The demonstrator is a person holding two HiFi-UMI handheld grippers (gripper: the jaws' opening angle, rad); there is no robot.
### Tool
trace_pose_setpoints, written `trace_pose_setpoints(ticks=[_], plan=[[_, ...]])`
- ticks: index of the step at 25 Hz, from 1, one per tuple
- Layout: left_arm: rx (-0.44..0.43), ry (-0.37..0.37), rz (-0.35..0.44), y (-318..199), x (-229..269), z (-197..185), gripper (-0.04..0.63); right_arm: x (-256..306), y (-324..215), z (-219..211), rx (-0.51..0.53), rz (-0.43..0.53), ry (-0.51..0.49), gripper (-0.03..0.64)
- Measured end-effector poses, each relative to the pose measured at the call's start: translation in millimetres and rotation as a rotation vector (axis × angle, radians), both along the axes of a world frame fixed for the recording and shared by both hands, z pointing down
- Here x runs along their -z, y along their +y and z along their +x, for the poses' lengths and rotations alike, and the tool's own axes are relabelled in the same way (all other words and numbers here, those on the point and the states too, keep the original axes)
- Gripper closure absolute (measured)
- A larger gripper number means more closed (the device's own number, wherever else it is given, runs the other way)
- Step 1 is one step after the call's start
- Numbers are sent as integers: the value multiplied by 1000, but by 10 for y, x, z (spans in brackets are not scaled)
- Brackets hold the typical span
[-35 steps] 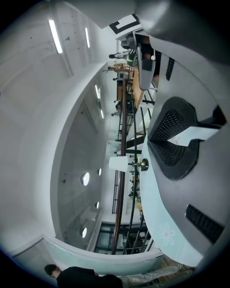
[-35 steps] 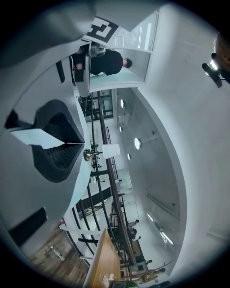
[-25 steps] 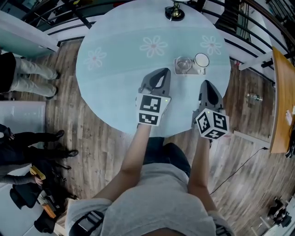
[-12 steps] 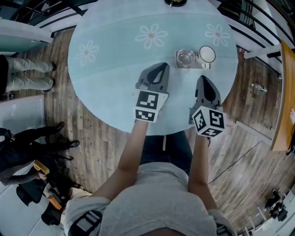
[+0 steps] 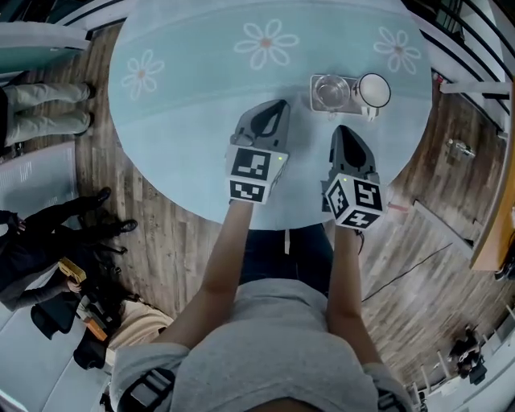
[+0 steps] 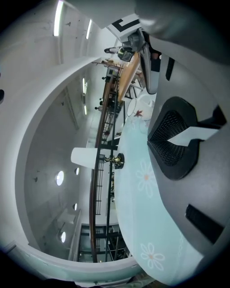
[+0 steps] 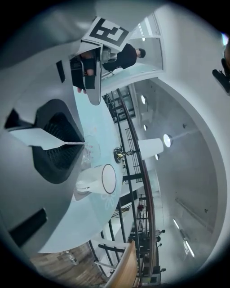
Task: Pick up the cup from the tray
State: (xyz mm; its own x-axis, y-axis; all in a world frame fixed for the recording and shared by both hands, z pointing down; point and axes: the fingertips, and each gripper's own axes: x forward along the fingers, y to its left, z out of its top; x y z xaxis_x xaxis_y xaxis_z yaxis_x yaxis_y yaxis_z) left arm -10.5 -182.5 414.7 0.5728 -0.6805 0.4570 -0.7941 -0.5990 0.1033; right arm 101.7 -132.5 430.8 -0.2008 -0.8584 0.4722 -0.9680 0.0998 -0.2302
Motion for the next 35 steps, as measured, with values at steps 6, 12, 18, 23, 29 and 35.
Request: trace_pose_setpoints(ticks=[6,12,18,23,29,35], plan=[[-16,-3,-35,-97,-209,72,589,-281,-94,-3,22,-64,0,606],[-30,-2,-43,-187,-318,94,588,-465,-176,-93,64,-108,-8,505],[-63,-17,-49,-234,-381,109,514,-607,-280,-91,64,-138,27,505],[-129,-38,-38,-247,-437,175,482,-697,-367,-122,52,-151,38,505],[-233,-50,-78,-193,-554,317,445,-724,-404,-60,68,-143,84,549],[-361,-28,-76,-125,-609,446,416,-726,-373,-32,146,-118,185,565]])
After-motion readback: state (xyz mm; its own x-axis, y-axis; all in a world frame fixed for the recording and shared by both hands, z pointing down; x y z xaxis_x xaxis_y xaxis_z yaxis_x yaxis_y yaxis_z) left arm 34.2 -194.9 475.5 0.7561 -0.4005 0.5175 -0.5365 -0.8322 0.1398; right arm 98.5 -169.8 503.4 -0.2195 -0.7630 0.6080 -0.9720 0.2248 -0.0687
